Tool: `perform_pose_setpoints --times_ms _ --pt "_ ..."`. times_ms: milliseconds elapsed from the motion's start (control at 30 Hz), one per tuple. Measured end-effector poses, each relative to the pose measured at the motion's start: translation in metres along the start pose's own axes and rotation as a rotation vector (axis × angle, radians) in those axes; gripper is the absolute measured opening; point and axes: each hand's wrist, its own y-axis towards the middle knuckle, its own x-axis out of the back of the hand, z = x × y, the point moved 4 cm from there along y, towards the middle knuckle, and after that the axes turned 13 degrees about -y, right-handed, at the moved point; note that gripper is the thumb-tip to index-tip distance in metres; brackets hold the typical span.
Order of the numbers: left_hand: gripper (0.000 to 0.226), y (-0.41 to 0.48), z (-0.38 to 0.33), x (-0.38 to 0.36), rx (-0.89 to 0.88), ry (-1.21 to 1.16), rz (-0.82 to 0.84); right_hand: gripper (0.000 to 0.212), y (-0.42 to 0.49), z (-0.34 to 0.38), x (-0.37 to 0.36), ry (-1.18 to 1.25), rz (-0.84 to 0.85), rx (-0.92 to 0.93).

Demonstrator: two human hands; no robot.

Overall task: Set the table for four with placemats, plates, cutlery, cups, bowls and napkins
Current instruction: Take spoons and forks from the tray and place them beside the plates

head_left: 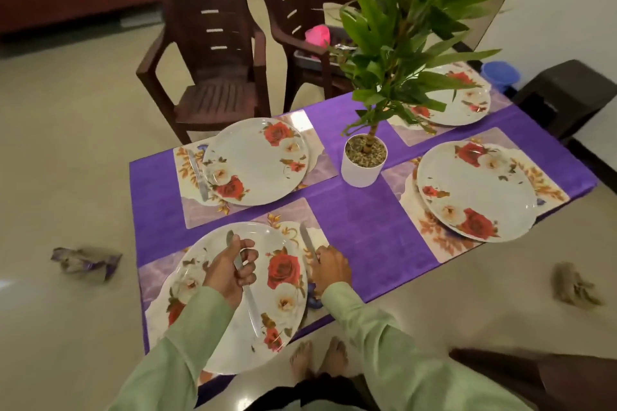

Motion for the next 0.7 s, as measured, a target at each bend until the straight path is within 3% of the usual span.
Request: perform_pose_setpoints --times_ms 333,567,700 --pt "0.034 0.002 0.006 0.001 0.015 -0.034 -0.01 0.026 -0.001 0.005 0.002 -0.068 -0.045 0.115" --pt "0.034 0.008 0.023 -0.03 0.055 -0.059 -0.012 0.029 0.004 -0.022 0.005 0.224 -0.086 0.084" --pt "0.035 0.014 0.04 -0.077 0.069 -0.077 0.034 0.019 0.014 -0.064 0.038 0.491 -0.207 0.056"
